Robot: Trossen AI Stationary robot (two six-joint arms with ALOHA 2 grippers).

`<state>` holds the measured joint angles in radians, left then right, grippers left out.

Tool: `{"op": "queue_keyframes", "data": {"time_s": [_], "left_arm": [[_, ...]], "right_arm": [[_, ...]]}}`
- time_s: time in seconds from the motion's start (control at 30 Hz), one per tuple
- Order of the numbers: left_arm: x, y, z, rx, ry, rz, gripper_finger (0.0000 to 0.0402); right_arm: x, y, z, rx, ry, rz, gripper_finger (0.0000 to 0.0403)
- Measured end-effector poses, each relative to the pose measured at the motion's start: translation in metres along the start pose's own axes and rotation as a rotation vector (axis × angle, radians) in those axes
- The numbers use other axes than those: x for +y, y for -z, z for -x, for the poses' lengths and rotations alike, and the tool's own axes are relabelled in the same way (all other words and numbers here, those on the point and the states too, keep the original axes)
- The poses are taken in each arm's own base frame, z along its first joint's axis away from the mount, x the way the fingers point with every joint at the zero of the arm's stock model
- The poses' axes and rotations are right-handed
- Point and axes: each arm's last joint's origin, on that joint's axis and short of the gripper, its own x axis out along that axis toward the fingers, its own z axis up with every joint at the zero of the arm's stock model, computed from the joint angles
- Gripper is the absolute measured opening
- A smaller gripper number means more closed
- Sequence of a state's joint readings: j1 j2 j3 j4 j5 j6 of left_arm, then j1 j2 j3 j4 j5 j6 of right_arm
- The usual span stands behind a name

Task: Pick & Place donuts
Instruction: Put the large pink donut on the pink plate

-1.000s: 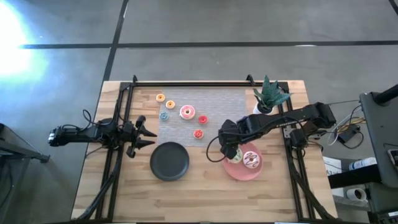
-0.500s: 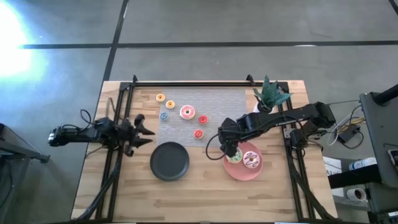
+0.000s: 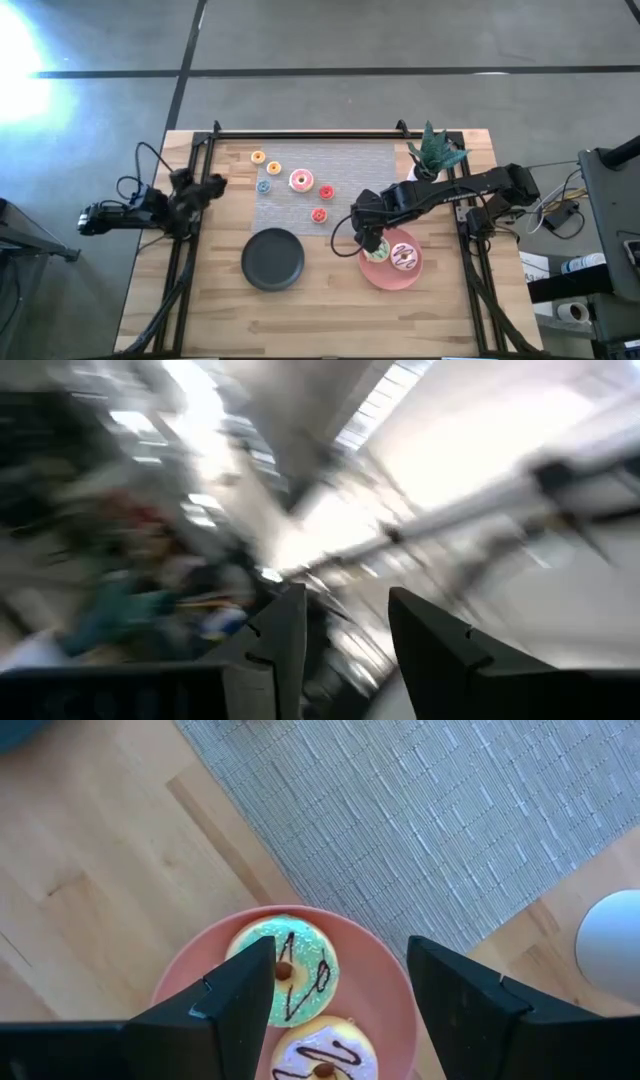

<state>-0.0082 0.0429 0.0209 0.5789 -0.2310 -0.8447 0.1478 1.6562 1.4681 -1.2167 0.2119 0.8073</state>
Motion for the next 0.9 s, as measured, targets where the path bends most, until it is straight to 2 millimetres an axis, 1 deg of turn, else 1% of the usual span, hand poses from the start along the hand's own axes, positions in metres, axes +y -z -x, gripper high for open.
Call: {"op": "queue_keyframes", "data": {"time_s": [0.07,0.2,0.27,0.33,0.47,0.57,0.67,0.73,0.8,0.9], "left_arm": [[0.003,0.001,-0.003,-0.004,-0.12,0.023,0.0119],[0.014,0.012,-0.011,0.142,-0.353,0.041,0.0119],[0.019,0.017,-0.016,0.185,-0.469,0.039,0.0119],[0.022,0.02,-0.022,0.205,-0.549,0.014,0.0119],[0.027,0.026,-0.033,0.275,-0.611,-0.056,0.0119],[0.03,0.029,-0.036,0.347,-0.604,-0.05,0.0119],[0.037,0.031,-0.037,0.35,-0.657,-0.027,0.0119],[0.045,0.029,-0.039,0.336,-0.712,-0.027,0.0119],[0.052,0.027,-0.042,0.368,-0.789,-0.027,0.0119],[0.061,0.019,-0.056,0.445,-0.876,0.0,0.0119]], "right_arm": [[0.0,0.0,0.0,0.0,0.0,-0.001,0.0219],[-0.001,-0.001,0.0,-0.001,-0.001,-0.004,0.0219],[-0.002,-0.003,-0.001,-0.003,-0.001,-0.012,0.0219],[-0.004,-0.007,-0.002,-0.011,-0.006,-0.029,0.0219],[-0.011,-0.018,-0.004,-0.038,-0.025,-0.077,0.0219],[-0.017,-0.026,-0.006,-0.053,-0.033,-0.108,0.0219],[-0.022,-0.034,-0.007,-0.076,-0.047,-0.107,0.0219],[-0.026,-0.039,-0.008,-0.088,-0.053,-0.105,0.0219],[-0.029,-0.042,-0.009,-0.093,-0.053,-0.107,0.0219],[-0.033,-0.045,-0.01,-0.087,-0.057,-0.1,0.0219]]}}
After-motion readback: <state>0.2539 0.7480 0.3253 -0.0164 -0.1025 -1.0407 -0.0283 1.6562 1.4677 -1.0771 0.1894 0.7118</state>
